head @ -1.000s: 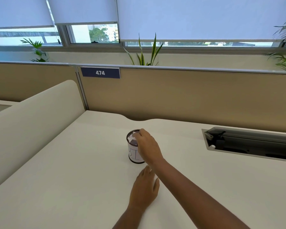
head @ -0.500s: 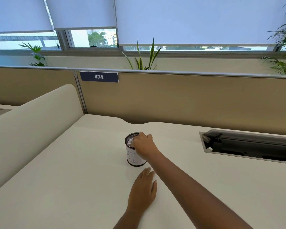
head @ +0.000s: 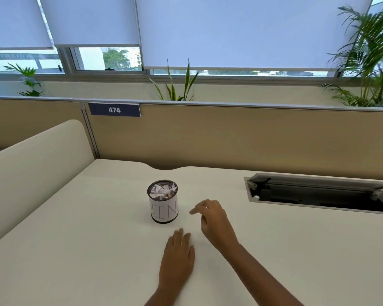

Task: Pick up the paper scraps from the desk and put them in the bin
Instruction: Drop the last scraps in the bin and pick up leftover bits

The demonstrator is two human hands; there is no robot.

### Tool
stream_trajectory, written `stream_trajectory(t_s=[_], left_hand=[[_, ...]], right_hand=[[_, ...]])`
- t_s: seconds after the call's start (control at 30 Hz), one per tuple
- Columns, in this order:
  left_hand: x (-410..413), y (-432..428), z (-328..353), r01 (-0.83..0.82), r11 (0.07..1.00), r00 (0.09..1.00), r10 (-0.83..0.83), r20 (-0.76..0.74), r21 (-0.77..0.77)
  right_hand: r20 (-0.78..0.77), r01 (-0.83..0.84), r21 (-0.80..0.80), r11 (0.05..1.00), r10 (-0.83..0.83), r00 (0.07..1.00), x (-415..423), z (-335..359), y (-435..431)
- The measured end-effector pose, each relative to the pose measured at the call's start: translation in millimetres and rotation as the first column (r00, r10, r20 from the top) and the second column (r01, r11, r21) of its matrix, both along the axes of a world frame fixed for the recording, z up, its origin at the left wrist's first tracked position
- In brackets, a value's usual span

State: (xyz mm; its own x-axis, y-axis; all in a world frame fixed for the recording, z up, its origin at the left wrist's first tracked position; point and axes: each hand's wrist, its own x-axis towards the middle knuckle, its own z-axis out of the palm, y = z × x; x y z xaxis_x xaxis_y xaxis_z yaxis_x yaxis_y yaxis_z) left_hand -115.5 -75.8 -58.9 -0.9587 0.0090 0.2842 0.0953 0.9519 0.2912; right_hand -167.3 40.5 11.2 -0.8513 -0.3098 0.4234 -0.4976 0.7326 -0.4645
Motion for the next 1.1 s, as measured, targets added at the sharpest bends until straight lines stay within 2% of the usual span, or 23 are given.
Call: stream_trajectory(t_s=[0.07,0.1,0.17,0.23,0.33,0.4,0.5,0.63,0.77,0.87,1.0,1.1], left_hand=[[9.8,15.0,5.1,0.032,0.999,0.992,-0.030,0.121,-0.016],[15.0,24.3,7.2,0.047,0.998,0.991,-0.042,0.129,-0.032],[24.8,43.8,11.1,0.063,0.997,0.991,-0.058,0.121,-0.038],[30.8,64.1,11.0,0.070,0.997,0.997,-0.070,0.037,-0.014],[35.3,92.5,11.7,0.056,0.963,0.995,-0.077,0.070,0.264],[39.0,115.7,4.9,0.047,0.920,0.997,-0.067,0.038,0.389],[45.5,153.5,4.8,0.076,0.919,0.993,-0.104,0.051,0.386],[55.6,203.8,6.7,0.107,0.909,0.984,-0.155,0.087,0.404],[64.1,248.2,13.6,0.186,0.942,0.982,-0.187,-0.025,0.279],[68.4,276.4,19.6,0.189,0.905,0.961,-0.250,0.119,0.381],[66.2,307.8,21.1,0.200,0.903,0.952,-0.270,0.142,0.380],[64.9,328.0,21.4,0.214,0.899,0.939,-0.297,0.172,0.381]], right_hand=[[0.030,0.056,-0.003,0.998,-0.056,0.998,17.5,-16.0,31.6],[0.048,0.084,-0.004,0.996,-0.084,0.995,27.3,-23.6,47.7],[0.075,0.144,-0.004,0.990,-0.143,0.987,47.1,-37.2,80.5],[0.096,0.201,-0.013,0.980,-0.199,0.975,66.5,-47.9,112.4],[0.145,0.273,-0.041,0.961,-0.264,0.953,90.4,-57.6,160.9],[0.122,0.329,-0.048,0.943,-0.321,0.939,103.6,-62.0,193.2],[0.049,0.400,-0.041,0.916,-0.398,0.916,121.4,-66.3,239.5],[0.028,0.492,-0.039,0.870,-0.491,0.870,137.9,-67.4,295.8],[0.121,0.583,-0.016,0.813,-0.577,0.808,142.6,-62.2,346.3],[0.163,0.653,0.019,0.757,-0.647,0.745,139.7,-50.2,378.4],[0.144,0.721,0.185,0.668,-0.744,0.653,125.3,-41.1,428.5],[0.191,0.709,0.339,0.618,-0.783,0.591,114.0,-40.7,456.3]])
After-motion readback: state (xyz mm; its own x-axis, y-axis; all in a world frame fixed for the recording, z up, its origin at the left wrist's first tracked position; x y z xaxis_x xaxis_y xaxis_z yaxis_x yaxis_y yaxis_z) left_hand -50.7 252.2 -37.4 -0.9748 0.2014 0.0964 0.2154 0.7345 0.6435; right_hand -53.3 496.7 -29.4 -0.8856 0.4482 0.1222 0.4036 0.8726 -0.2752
